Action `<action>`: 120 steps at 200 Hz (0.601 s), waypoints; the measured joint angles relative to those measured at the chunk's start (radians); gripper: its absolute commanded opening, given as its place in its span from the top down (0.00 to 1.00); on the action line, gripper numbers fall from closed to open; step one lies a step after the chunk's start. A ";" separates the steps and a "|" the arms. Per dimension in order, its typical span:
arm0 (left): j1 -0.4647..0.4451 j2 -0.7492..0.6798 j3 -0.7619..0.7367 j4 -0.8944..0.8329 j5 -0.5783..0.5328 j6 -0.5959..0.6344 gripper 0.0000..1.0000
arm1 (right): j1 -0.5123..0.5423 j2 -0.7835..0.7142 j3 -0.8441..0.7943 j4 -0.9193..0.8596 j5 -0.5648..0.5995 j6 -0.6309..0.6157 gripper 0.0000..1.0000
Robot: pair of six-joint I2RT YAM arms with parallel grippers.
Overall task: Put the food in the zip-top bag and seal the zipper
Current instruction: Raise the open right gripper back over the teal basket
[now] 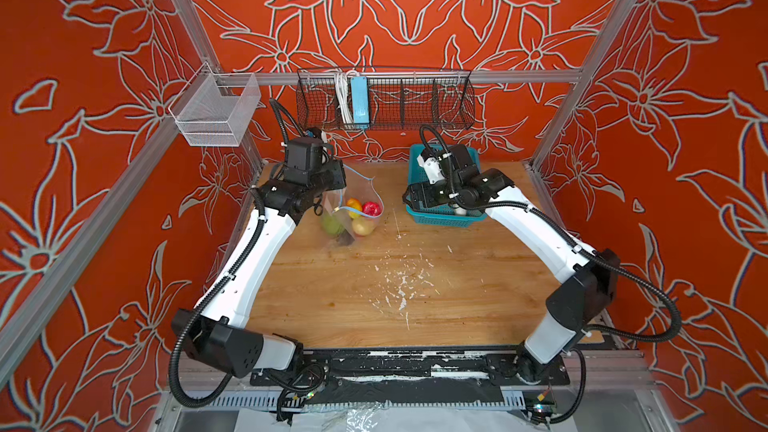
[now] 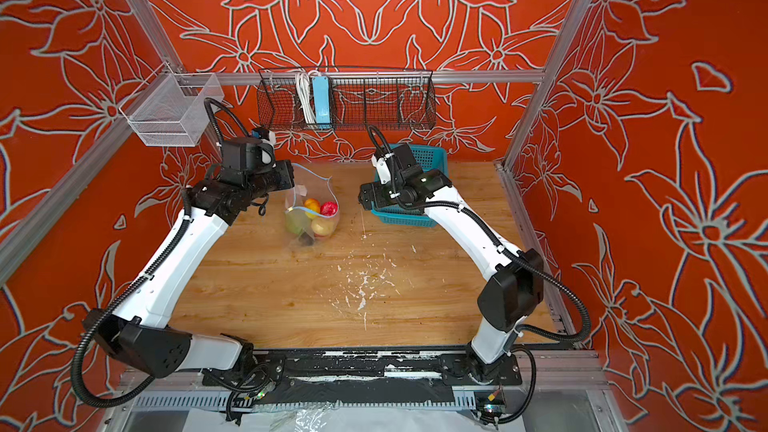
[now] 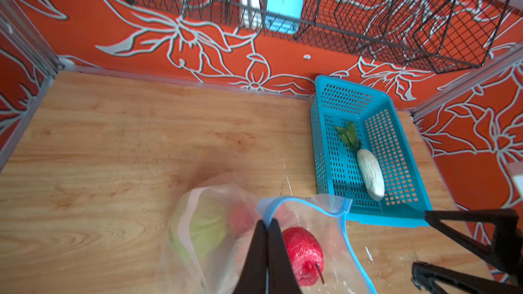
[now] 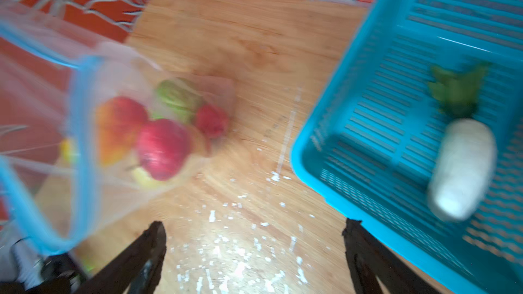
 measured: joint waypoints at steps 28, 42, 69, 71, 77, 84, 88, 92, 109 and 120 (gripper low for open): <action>0.000 0.025 0.066 -0.024 -0.050 0.029 1.00 | -0.045 -0.003 0.000 -0.065 0.097 0.009 0.02; 0.000 0.025 0.080 -0.030 -0.072 0.039 1.00 | -0.071 -0.003 0.000 -0.095 0.133 0.011 0.02; 0.000 0.025 0.086 -0.034 -0.109 0.053 1.00 | -0.116 0.005 0.000 -0.127 0.180 0.012 0.03; 0.000 0.025 0.086 -0.035 -0.113 0.053 1.00 | -0.119 0.007 0.000 -0.129 0.183 0.012 0.03; 0.001 0.025 0.086 -0.037 -0.121 0.055 1.00 | -0.130 0.014 0.000 -0.131 0.190 0.011 0.04; 0.001 0.025 0.084 -0.037 -0.129 0.056 1.00 | -0.142 0.026 0.000 -0.133 0.197 0.011 0.05; 0.001 0.024 0.081 -0.037 -0.134 0.056 1.00 | -0.149 0.035 0.000 -0.135 0.201 0.010 0.05; 0.001 0.023 0.079 -0.038 -0.138 0.056 1.00 | -0.155 0.047 0.002 -0.137 0.207 0.010 0.05; 0.001 0.011 0.048 -0.031 -0.152 0.055 1.00 | -0.177 0.111 0.021 -0.156 0.231 0.007 0.07; 0.001 0.000 0.014 -0.021 -0.151 0.055 1.00 | -0.188 0.160 0.038 -0.161 0.240 0.004 0.09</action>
